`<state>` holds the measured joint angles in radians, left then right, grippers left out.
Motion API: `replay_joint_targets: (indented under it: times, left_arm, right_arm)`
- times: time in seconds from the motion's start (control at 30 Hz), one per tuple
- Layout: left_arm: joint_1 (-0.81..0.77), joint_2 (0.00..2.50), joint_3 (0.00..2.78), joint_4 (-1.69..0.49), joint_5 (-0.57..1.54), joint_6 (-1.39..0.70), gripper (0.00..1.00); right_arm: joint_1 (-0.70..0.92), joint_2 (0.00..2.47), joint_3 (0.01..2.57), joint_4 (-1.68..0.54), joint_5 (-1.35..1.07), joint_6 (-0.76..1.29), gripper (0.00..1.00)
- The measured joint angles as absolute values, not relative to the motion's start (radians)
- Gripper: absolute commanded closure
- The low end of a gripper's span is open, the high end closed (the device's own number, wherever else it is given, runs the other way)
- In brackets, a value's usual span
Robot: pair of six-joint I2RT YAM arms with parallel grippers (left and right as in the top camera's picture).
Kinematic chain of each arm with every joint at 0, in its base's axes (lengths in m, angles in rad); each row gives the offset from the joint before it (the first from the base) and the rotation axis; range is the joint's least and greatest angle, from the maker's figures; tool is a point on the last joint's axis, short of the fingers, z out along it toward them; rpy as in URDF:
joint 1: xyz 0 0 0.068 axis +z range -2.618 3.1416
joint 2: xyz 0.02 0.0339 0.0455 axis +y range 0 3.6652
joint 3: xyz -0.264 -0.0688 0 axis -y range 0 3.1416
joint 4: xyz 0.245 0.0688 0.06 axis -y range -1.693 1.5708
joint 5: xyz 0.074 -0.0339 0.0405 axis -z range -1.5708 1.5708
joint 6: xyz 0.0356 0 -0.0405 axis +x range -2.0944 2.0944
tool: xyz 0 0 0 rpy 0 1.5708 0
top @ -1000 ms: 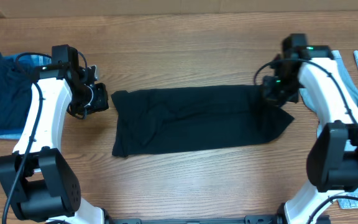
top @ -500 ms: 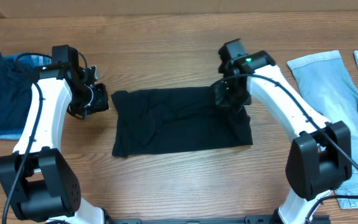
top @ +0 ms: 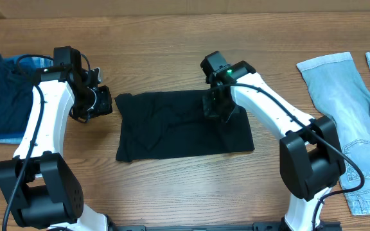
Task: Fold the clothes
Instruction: 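Fold the right end leftward toward the left gripper with the right gripper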
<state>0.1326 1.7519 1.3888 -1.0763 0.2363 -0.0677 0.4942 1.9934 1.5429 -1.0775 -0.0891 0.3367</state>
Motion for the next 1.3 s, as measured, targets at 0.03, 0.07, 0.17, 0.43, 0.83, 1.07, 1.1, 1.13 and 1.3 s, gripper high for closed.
replay_joint_targets:
  times: [0.03, 0.07, 0.17, 0.43, 0.83, 1.07, 1.1, 1.13, 1.3]
  left_arm:
    - [0.133, 1.752, 1.389, -1.076, 0.237, -0.068, 0.82]
    - [0.133, 1.752, 1.389, -1.076, 0.237, -0.068, 0.82]
    - [0.133, 1.752, 1.389, -1.076, 0.240, -0.068, 0.82]
    - [0.133, 1.752, 1.388, -1.074, 0.240, -0.068, 0.81]
    - [0.133, 1.752, 1.389, -1.074, 0.241, -0.067, 0.81]
    - [0.133, 1.752, 1.389, -1.074, 0.243, -0.067, 0.81]
    - [0.133, 1.752, 1.389, -1.074, 0.243, -0.067, 0.81]
    - [0.133, 1.752, 1.389, -1.074, 0.243, -0.067, 0.81]
    - [0.133, 1.752, 1.389, -1.074, 0.243, -0.067, 0.81]
  right_arm:
    - [0.503, 1.997, 1.543, -1.066, -0.089, 0.337, 0.96]
    - [0.509, 1.998, 1.543, -1.054, -0.089, 0.337, 0.96]
    - [0.529, 2.003, 1.543, -1.023, -0.088, 0.337, 0.96]
    - [0.538, 2.003, 1.543, -1.004, -0.086, 0.340, 0.96]
    - [0.591, 2.003, 1.543, -0.935, -0.150, 0.253, 0.64]
    - [0.592, 2.004, 1.543, -0.934, -0.186, 0.155, 0.56]
    - [0.591, 2.004, 1.543, -0.934, -0.187, 0.150, 0.56]
    - [0.592, 2.004, 1.543, -0.933, -0.188, 0.148, 0.56]
    - [0.591, 2.004, 1.543, -0.928, -0.195, 0.136, 0.59]
